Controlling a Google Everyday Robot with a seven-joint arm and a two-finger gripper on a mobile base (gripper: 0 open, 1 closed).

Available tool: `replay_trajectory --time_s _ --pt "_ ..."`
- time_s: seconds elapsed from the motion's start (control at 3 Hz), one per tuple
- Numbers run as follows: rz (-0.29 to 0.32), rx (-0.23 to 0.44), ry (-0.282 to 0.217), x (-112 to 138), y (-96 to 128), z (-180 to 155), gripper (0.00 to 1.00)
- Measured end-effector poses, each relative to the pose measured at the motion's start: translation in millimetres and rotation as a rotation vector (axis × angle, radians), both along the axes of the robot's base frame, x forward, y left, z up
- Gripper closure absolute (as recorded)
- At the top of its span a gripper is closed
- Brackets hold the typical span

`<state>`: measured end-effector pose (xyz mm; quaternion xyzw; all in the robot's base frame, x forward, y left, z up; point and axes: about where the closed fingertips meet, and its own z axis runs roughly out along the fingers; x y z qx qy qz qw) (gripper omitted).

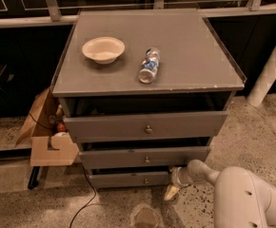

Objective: Open bottom drawer

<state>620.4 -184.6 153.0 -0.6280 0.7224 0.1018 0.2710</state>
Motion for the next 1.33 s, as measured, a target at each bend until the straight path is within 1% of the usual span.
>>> replay_trajectory --time_s 0.33,0.67,1.0,1.33 --pt "-0.002 -0.031 0.023 2 -5 -3 0.0" --pt "-0.001 -0.058 0.064 0 -9 -4 0.0" --pt "-0.005 -0.078 0.112 -6 -12 -4 0.0" --pt "-0.013 -0.086 0.148 -14 -15 -2 0.0"
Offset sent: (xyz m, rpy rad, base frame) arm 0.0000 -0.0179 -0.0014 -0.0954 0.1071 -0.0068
